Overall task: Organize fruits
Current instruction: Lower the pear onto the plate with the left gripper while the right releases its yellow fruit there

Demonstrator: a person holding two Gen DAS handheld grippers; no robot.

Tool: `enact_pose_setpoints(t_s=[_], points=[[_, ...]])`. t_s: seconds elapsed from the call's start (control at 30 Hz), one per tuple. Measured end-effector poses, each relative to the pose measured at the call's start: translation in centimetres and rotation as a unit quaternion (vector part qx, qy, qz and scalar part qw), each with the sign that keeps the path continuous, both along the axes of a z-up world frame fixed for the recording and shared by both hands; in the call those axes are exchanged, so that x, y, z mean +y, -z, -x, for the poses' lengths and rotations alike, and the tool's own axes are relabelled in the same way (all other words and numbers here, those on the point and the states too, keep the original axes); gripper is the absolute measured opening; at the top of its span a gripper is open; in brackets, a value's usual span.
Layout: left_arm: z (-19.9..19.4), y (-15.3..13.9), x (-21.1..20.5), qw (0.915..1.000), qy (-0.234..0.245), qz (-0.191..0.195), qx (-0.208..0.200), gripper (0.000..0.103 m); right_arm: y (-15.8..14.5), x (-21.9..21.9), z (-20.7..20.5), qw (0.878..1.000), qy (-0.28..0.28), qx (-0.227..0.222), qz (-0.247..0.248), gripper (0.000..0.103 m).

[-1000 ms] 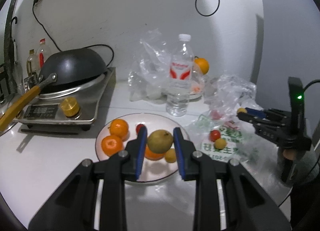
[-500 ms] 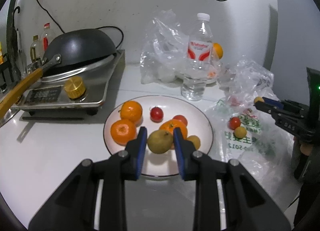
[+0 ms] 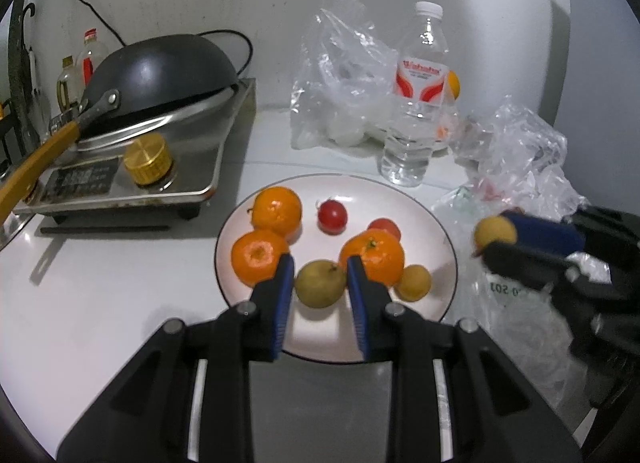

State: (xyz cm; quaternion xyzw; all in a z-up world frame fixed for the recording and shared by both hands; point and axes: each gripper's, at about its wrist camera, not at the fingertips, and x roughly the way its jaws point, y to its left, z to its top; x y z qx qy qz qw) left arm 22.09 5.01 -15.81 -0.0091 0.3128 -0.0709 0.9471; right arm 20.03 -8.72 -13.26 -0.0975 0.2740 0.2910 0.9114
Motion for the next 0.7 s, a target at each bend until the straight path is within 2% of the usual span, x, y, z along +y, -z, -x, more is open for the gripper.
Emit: enact_pose_setpoints(t_s=[0.27, 0.6, 0.7], points=[[0.3, 0.0, 1.2, 0.9999, -0.006, 0.013, 0.004, 0.029, 1.3, 2.7, -1.8, 0.998, -0.021, 0.059, -0.008, 0.026], [1.5, -0.2, 3.4, 0.9992, -0.010, 0.038, -0.008, 0.029, 2.2, 5.3, -1.9, 0.996, -0.030, 0.077, 0.023, 0.026], [2.0, -0.2, 3.8, 0.9993, -0.011, 0.032, -0.013, 0.031, 2.2, 5.9, -1.9, 0.996, -0.025, 0.076, 0.031, 0.026]])
